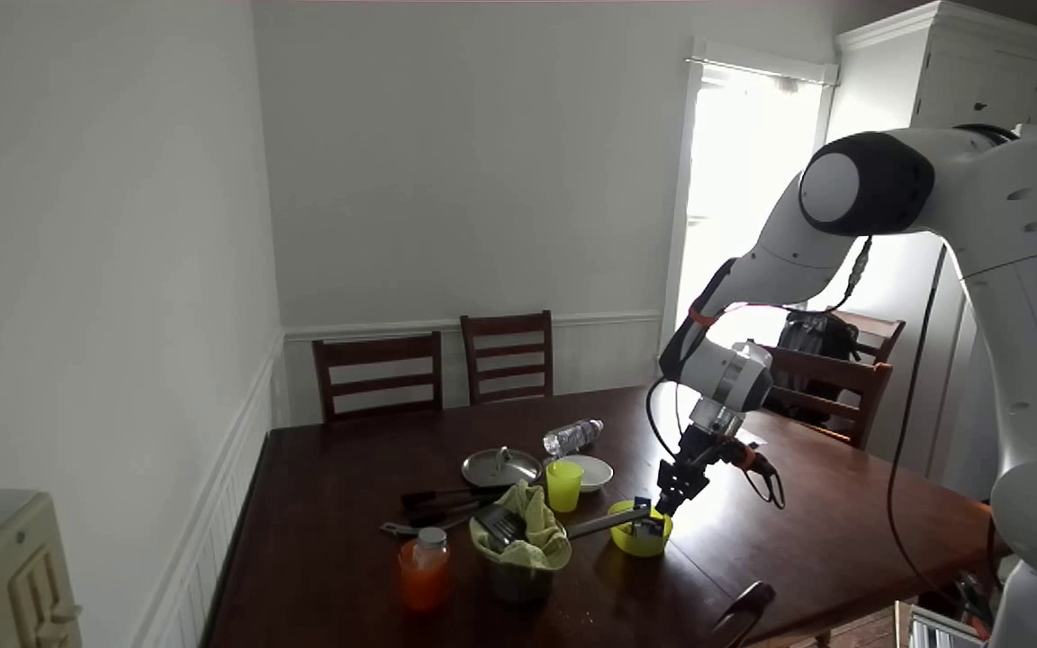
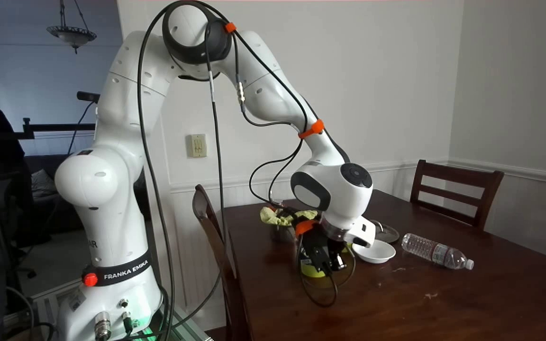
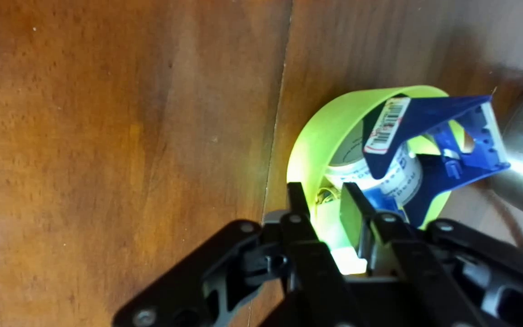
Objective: Pour the content in the yellow bowl into the white plate
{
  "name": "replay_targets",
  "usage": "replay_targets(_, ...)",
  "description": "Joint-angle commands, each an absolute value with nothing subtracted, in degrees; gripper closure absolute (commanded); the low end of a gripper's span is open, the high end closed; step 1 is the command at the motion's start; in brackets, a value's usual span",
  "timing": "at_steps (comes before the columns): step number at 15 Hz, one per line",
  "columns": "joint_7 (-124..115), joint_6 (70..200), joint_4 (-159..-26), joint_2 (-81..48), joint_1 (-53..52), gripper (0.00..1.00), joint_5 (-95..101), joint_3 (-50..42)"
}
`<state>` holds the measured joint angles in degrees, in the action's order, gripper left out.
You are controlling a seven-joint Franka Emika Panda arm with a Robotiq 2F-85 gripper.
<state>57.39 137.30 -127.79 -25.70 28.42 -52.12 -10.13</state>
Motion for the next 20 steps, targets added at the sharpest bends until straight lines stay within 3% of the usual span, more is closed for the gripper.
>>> replay_targets(1,54.4,137.8,-126.0,-27.9,27.4,0.68,-53.5,-10.4)
replay_targets(6,51.0,139.9,-124.7,-30.6,26.2,0.76,-52.7,-10.2)
replay_targets(11,47.6,141.8,-123.2,-33.5,25.5,1.0,-51.6,-9.8)
replay_targets(20,37.3,142.0,-125.2,-25.1,25.6,0.99,-36.3,-16.8)
